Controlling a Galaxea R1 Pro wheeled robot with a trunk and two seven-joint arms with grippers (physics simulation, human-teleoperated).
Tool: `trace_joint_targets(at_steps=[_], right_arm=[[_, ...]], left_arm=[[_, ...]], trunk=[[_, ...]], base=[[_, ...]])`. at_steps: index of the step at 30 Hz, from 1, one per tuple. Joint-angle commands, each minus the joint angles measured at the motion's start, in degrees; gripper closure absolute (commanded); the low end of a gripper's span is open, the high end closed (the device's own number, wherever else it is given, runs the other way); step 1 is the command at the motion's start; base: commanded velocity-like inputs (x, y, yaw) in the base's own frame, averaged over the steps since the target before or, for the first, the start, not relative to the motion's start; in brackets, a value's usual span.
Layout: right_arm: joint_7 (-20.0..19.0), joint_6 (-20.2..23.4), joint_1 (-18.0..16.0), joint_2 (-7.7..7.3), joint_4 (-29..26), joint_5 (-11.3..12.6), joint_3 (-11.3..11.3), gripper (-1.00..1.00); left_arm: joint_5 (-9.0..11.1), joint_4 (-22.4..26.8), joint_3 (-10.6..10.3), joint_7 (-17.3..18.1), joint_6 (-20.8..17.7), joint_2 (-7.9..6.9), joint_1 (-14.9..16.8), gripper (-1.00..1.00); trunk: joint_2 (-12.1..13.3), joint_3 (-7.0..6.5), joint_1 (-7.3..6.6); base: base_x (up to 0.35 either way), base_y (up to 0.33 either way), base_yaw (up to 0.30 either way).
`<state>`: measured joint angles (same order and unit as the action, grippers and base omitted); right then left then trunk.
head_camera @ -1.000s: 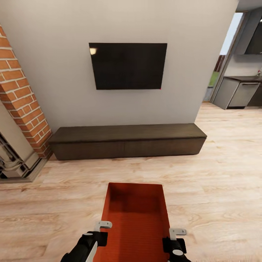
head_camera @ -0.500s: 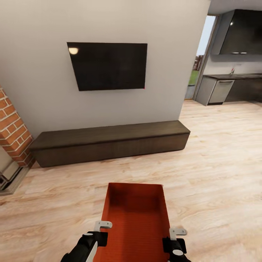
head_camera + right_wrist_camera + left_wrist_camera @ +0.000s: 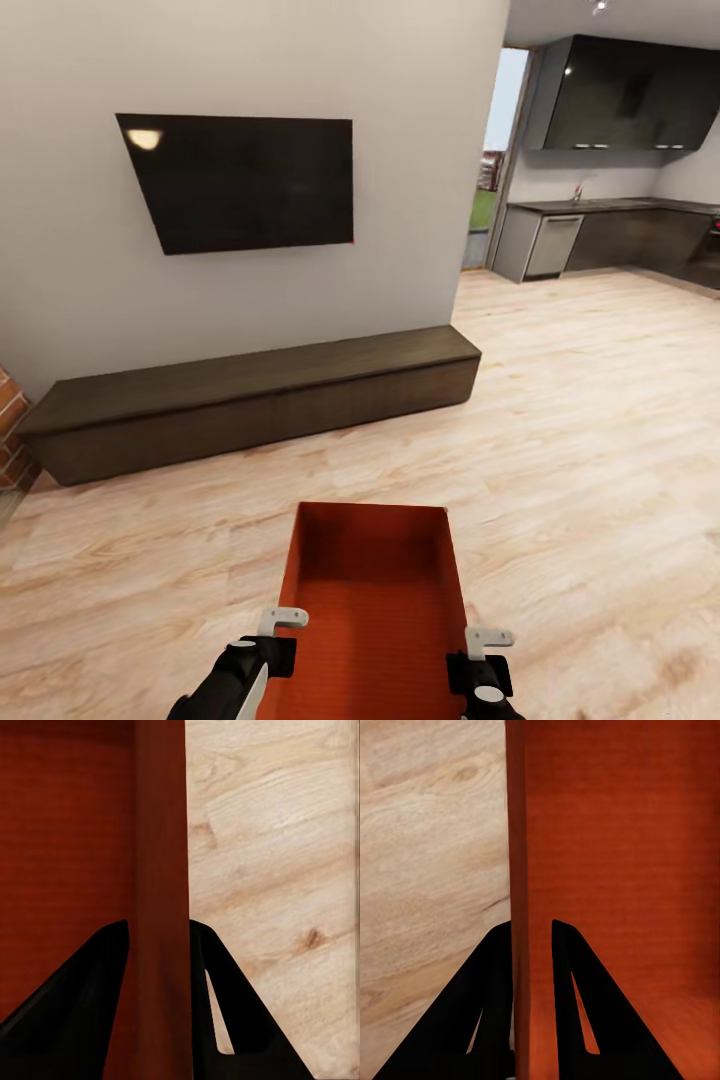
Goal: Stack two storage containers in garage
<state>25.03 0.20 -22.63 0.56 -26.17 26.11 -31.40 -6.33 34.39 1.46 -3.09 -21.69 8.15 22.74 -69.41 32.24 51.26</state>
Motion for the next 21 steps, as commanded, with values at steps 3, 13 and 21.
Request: trace_joint_targets(at_steps=[3, 13, 21], right_arm=[[0.5, 0.0, -0.1, -0.04, -1.9, -0.4, 1.0, 1.0], [0.5, 0.0, -0.1, -0.04, -1.9, -0.4, 1.0, 1.0], [0.5, 0.0, -0.1, -0.04, -1.9, -0.4, 1.0, 1.0]], left_arm=[[-1.4, 0.1, 0.0, -0.3, -0.4, 0.02, -0.1, 1.0], [-1.4, 0.1, 0.0, -0.3, -0.4, 0.02, -0.1, 1.0], [-1.4, 0.1, 0.0, -0.3, -0.4, 0.02, -0.1, 1.0]], trunk=[[0.0, 0.06, 0.0], [0.0, 0.06, 0.0], [0.0, 0.06, 0.0]], base=[[0.0, 0.0, -0.254], [0.0, 0.0, -0.255], [0.0, 0.0, -0.255]])
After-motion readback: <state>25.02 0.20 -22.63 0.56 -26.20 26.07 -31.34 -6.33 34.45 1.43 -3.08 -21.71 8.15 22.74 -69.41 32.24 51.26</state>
